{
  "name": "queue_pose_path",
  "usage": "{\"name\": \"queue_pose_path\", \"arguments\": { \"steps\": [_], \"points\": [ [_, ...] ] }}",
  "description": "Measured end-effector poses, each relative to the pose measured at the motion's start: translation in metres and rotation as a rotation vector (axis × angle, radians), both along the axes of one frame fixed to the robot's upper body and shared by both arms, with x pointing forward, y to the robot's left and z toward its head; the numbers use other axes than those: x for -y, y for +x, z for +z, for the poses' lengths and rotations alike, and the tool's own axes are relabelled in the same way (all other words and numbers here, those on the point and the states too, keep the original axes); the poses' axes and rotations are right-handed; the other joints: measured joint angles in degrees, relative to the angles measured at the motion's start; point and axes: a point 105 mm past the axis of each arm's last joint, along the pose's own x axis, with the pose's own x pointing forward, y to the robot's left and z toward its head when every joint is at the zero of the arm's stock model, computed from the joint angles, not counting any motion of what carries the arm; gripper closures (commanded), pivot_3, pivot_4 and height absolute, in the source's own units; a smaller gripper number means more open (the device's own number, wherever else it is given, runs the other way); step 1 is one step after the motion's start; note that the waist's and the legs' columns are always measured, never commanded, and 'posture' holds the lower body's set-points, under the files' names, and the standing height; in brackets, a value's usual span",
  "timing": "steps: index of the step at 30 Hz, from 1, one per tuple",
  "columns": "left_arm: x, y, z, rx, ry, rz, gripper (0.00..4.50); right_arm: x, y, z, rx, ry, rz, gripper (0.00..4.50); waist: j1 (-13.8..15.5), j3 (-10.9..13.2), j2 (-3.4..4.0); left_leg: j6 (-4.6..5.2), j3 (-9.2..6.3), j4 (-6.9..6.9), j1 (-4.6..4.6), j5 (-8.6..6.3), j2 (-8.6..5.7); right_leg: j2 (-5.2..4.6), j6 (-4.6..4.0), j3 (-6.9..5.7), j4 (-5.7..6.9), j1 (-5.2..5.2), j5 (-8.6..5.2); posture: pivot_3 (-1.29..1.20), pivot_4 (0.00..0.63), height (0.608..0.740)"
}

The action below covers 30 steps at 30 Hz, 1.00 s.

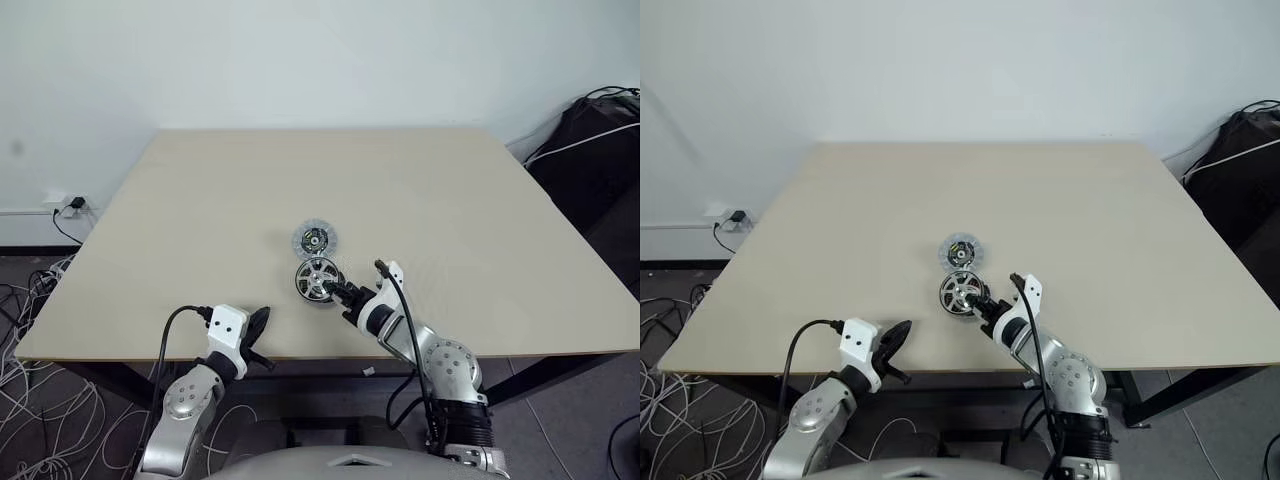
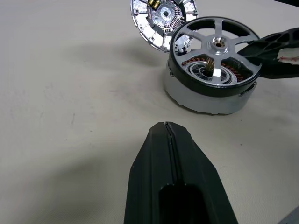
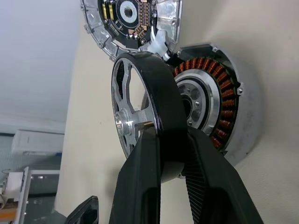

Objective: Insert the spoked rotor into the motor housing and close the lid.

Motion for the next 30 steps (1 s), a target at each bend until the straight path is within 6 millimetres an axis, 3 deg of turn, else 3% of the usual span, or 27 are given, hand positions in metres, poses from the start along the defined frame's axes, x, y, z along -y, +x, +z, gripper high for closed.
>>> {"name": "queue_pose_path", "arguments": {
  "steps": [22,23,30],
  "points": [
    [0.0005,0.0018,0.0016,0.007,0.0,-0.003,4.5,0.0001,0.0027,-0.0015,0.004,-0.014,0.0,4.12,0.01,0.0,0.0,-0.01,0.01,0.0,0.0,0.01,0.0,0.0,0.01,0.01,0.01,0.0,0.01,0.0,0.0,0.74],
    [0.0006,0.002,0.0018,0.008,0.0,-0.003,4.5,0.0001,0.0027,-0.0015,0.004,-0.014,0.0,3.4,0.01,0.0,0.0,-0.01,0.01,0.0,0.0,0.01,0.0,0.0,0.01,0.01,0.01,0.0,0.01,0.0,0.0,0.74],
    [0.0009,0.003,0.0027,0.012,-0.001,-0.005,4.5,0.0033,0.0076,0.0054,0.035,0.006,-0.02,1.17,0.02,-0.06,-0.03,-0.01,0.01,0.0,0.02,0.01,0.0,0.01,0.01,0.01,0.0,0.02,0.01,0.0,0.0,0.74]
  ]
}}
